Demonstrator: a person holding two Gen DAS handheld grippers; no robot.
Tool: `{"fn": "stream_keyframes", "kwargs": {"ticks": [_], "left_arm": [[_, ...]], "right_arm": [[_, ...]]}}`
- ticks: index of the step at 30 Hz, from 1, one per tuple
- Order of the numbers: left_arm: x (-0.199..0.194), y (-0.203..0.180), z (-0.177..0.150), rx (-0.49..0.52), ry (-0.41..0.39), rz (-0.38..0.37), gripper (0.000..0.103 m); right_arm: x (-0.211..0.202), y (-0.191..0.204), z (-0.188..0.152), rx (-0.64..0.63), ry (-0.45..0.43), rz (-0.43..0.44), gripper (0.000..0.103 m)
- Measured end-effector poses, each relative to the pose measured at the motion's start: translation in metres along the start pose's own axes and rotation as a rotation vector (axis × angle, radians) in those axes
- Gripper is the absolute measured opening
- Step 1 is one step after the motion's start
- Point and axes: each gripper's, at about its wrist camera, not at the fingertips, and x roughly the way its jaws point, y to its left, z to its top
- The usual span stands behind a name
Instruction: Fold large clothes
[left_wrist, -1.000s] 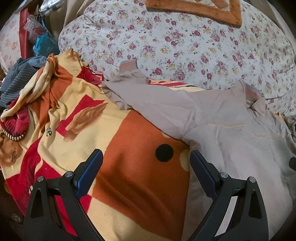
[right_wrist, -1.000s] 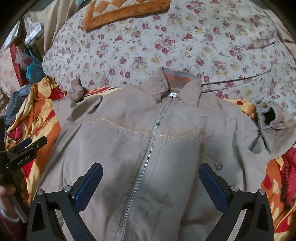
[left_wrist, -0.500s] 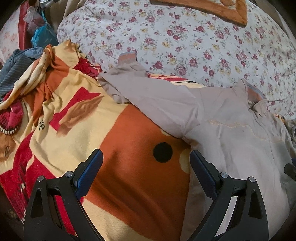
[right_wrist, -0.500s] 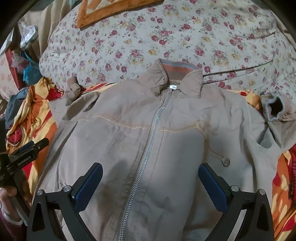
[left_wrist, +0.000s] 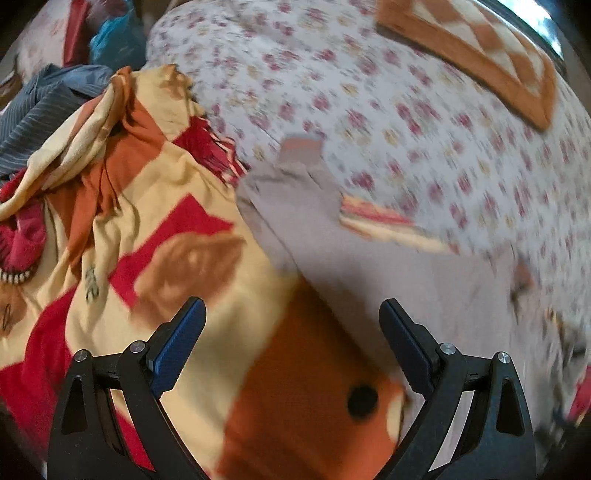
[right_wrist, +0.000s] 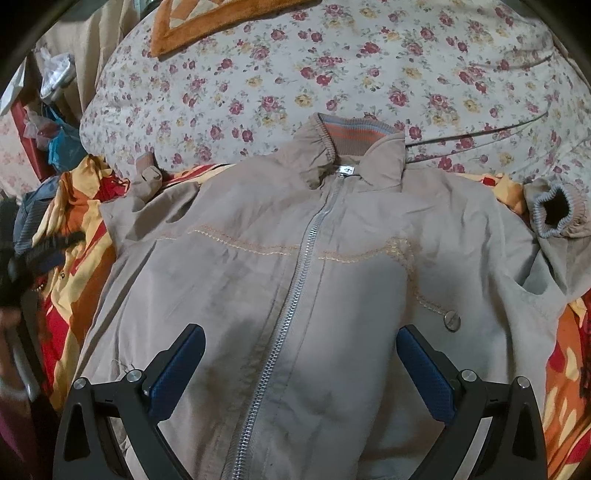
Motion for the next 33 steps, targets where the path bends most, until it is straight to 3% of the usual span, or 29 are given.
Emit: {"fn": "stream_keyframes", "kwargs": {"ticks": [5,13,26,33], "left_arm": [[0.032,0.013,0.035,0.011,-0.007,0.083,0.095],[0.050,0.015,0.043,0.044,-0.018,0.135,0.095],[0.070,0.008,0.063,0.063,-0.021,0.154,0.095],[0.102,0.014,0.090,0.046,0.012,0.122,0.095]], "right_arm": [[0.005,0.002,-0.002,-0.011,0.015,0.006,0.102],[0.017,-0.001,-0.004,-0.008,0.057,0.014,0.103],[0.025,-0.003,-0.007,0.004,0.081,0.025,0.102],[0.027,-0.003,-0.008,-0.006,0.081,0.025,0.103]]}}
